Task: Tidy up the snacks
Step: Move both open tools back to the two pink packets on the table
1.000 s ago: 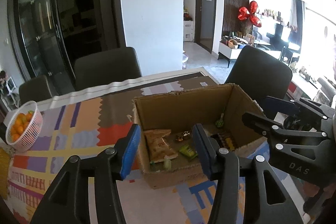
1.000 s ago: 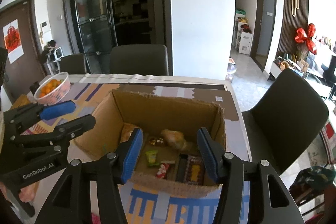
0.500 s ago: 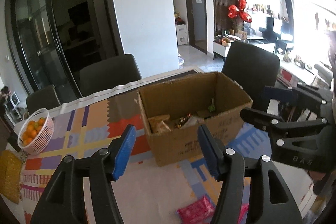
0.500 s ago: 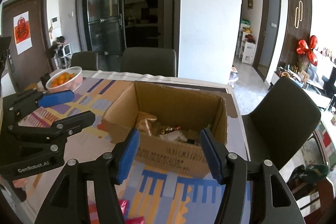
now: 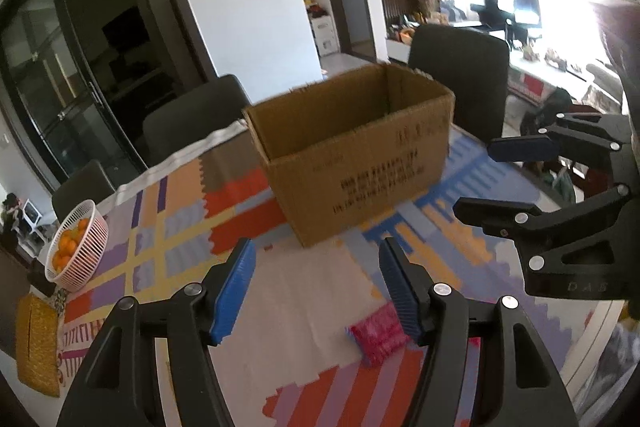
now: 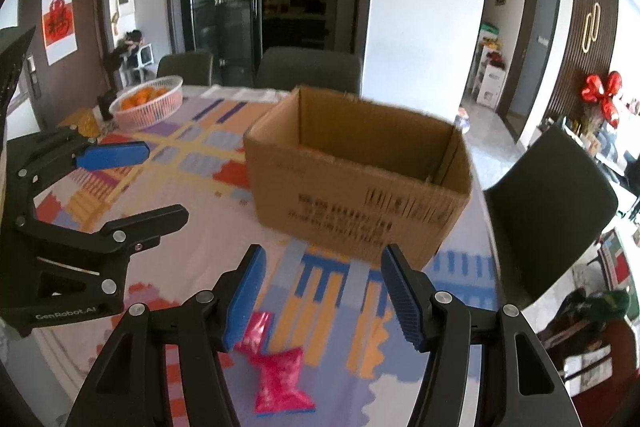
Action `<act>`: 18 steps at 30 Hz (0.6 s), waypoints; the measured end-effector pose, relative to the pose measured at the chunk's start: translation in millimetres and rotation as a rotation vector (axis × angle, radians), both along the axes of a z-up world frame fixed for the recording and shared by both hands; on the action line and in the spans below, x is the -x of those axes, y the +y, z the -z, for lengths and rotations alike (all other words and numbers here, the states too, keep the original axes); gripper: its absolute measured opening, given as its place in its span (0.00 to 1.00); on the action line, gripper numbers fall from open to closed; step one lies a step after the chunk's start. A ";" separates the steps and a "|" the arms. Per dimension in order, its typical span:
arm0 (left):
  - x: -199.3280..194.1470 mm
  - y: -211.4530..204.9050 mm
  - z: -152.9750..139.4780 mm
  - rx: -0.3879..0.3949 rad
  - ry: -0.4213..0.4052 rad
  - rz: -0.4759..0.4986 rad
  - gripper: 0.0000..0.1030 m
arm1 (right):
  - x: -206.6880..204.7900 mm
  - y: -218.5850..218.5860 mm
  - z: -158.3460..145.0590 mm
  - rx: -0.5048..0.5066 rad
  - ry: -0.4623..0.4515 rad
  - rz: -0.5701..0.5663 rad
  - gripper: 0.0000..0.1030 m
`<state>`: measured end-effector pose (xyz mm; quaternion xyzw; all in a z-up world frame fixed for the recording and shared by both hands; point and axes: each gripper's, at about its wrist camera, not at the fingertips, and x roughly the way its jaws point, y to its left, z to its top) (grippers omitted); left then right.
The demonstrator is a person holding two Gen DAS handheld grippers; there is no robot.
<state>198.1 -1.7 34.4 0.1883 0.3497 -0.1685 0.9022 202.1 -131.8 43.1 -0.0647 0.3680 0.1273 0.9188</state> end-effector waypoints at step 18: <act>20.2 -12.5 72.7 -0.111 0.171 0.209 0.64 | 25.2 17.9 81.0 0.014 0.257 -0.063 0.59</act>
